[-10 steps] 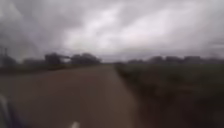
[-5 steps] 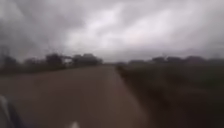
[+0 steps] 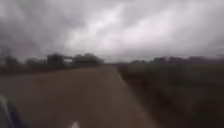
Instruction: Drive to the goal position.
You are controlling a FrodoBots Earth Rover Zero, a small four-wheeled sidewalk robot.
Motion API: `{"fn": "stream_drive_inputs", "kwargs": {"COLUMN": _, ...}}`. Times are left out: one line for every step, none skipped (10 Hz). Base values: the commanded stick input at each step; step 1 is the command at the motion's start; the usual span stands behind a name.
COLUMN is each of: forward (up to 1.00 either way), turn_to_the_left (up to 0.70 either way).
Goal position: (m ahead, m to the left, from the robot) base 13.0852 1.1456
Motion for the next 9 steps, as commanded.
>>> {"fn": "stream_drive_inputs", "kwargs": {"forward": 0.85, "turn_to_the_left": -0.13}}
{"fn": "stream_drive_inputs", "kwargs": {"forward": 0.85, "turn_to_the_left": -0.06}}
{"fn": "stream_drive_inputs", "kwargs": {"forward": 0.85, "turn_to_the_left": 0.0}}
{"fn": "stream_drive_inputs", "kwargs": {"forward": 0.85, "turn_to_the_left": 0.0}}
{"fn": "stream_drive_inputs", "kwargs": {"forward": 0.85, "turn_to_the_left": 0.0}}
{"fn": "stream_drive_inputs", "kwargs": {"forward": 0.85, "turn_to_the_left": 0.0}}
{"fn": "stream_drive_inputs", "kwargs": {"forward": 0.85, "turn_to_the_left": 0.0}}
{"fn": "stream_drive_inputs", "kwargs": {"forward": 0.85, "turn_to_the_left": 0.0}}
{"fn": "stream_drive_inputs", "kwargs": {"forward": 0.85, "turn_to_the_left": -0.02}}
